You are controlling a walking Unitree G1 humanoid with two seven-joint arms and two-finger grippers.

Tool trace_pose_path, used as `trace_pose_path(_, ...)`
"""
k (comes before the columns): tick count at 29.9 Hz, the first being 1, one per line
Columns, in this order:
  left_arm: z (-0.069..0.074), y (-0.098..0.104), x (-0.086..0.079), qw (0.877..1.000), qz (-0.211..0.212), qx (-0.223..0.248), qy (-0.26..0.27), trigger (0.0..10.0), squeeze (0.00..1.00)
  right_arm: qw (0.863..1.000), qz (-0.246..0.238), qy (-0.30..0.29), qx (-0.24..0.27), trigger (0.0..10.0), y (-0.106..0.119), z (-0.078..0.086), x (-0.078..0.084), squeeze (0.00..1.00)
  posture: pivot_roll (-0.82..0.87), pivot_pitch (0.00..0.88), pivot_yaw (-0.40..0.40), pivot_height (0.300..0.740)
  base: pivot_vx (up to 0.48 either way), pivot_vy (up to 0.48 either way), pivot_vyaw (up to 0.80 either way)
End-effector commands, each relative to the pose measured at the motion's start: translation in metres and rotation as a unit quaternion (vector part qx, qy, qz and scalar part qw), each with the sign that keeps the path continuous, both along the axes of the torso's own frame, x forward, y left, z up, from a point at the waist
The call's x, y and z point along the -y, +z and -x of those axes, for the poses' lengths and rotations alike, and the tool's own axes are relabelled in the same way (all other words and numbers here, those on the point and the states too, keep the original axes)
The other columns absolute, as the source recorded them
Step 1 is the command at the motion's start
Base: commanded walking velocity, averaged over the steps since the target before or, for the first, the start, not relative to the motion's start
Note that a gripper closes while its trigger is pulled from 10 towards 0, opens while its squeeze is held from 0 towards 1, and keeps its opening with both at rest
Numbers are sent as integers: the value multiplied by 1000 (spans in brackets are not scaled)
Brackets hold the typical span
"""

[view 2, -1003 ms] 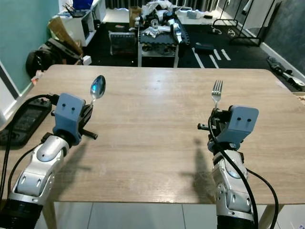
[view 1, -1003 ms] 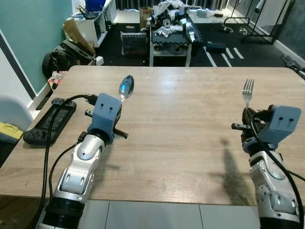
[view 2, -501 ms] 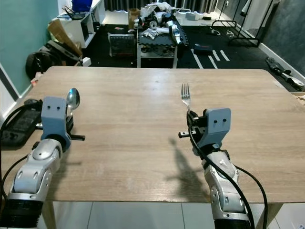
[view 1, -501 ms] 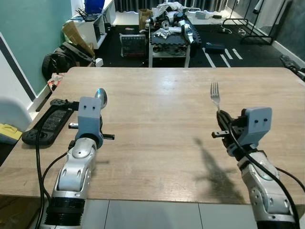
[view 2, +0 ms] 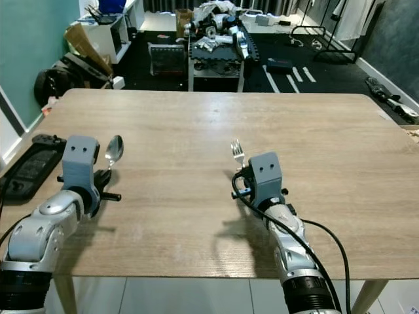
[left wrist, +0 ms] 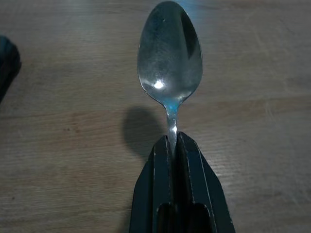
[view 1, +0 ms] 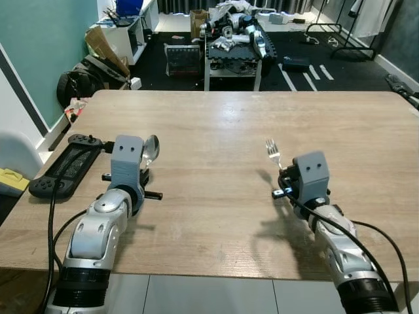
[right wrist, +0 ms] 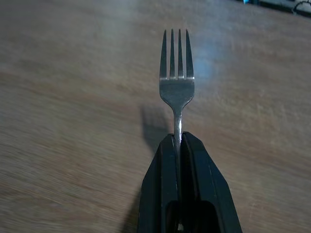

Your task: Setting the table

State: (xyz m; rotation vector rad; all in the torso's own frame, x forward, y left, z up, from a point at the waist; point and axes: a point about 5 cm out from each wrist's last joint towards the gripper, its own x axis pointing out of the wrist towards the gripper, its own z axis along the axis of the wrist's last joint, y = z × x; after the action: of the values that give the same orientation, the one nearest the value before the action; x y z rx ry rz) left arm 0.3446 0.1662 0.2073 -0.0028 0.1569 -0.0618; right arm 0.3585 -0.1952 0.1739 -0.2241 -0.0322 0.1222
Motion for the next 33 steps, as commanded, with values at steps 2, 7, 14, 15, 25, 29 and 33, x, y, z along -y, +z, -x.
trace_pose_path(2, 1, -8, -3, 1000, 15, -15, 6, 10000, 0, 1000, 11, -3, -13, 10000, -3, -2, 1, 0, 75, 174, 98, 740, 0, 0, 0)
trace_pose_path(7, -1, -15, -7, 999, 32, -27, 5, 10000, 0, 1000, 13, -14, -24, 10000, -6, -3, 5, 0, 65, 187, 90, 740, 0, 0, 0)
trace_pose_path(14, -6, -31, -7, 995, 26, -80, -53, 10000, 0, 999, -12, -29, -34, 10000, -8, -6, 6, 0, 56, 200, 94, 740, 0, 0, 0)
trace_pose_path(15, -8, -33, -8, 994, 19, -86, -60, 10000, 0, 999, -14, -30, -38, 10000, -9, -6, 5, 0, 56, 200, 94, 740, 0, 0, 0)
trace_pose_path(25, -23, -27, -9, 992, -32, -83, -94, 10000, 0, 997, -31, -47, -53, 10000, -11, -6, 8, 0, 43, 209, 111, 740, 0, 0, 0)
trace_pose_path(29, -28, -21, -6, 991, -47, -75, -98, 10000, 0, 996, -38, -58, -54, 10000, -11, -5, 12, 0, 36, 213, 125, 740, 0, 0, 0)
trace_pose_path(33, -34, -10, -2, 990, -96, -46, -92, 10000, 0, 996, -48, -62, -45, 10000, -13, -3, 11, 0, 32, 207, 149, 740, 0, 0, 0)
